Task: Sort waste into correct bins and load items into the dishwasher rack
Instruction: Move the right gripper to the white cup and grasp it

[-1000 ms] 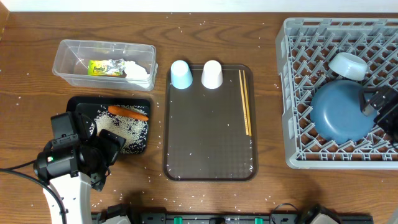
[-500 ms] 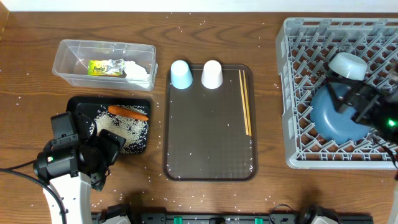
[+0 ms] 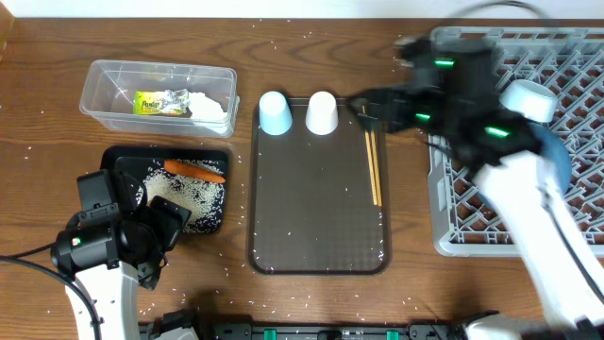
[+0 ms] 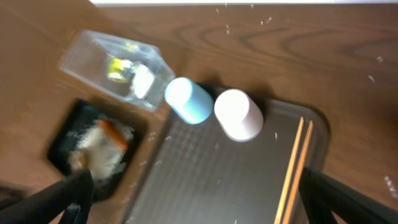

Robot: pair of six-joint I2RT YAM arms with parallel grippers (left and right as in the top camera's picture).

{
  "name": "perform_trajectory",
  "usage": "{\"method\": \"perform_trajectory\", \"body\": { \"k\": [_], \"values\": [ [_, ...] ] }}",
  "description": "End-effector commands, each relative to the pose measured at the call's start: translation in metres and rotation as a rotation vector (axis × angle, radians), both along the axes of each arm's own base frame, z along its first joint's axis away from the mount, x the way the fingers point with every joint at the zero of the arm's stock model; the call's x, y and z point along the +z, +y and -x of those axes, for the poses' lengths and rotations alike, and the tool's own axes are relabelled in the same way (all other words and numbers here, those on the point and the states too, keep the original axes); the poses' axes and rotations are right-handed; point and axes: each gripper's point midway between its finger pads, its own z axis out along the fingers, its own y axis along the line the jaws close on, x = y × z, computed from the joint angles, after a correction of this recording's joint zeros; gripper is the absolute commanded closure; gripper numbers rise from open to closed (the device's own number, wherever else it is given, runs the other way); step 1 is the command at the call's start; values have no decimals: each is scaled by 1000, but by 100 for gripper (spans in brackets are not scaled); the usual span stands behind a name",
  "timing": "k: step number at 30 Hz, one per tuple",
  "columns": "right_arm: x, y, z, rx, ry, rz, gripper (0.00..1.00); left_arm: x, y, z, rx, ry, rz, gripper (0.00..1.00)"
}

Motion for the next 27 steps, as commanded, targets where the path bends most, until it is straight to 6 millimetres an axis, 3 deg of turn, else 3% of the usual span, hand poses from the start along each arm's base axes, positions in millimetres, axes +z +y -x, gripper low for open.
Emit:
{"method": "perform_trajectory", "body": {
  "k": [1, 6, 11, 19, 27],
  "values": [
    [-42, 3, -38, -137, -40, 185, 1, 1, 3, 2, 3, 2, -14, 2],
    [-104, 30, -68, -107, 0, 201, 1, 1, 3, 2, 3, 2, -14, 2],
    [-147, 42, -89, -94, 37, 211, 1, 1, 3, 1, 3, 1, -14, 2],
    [-175, 64, -101, -62, 25, 191, 1, 1, 3, 2, 3, 2, -14, 2],
    [-208, 78, -93, -43, 53, 238, 1, 1, 3, 2, 3, 2, -14, 2]
  ]
}}
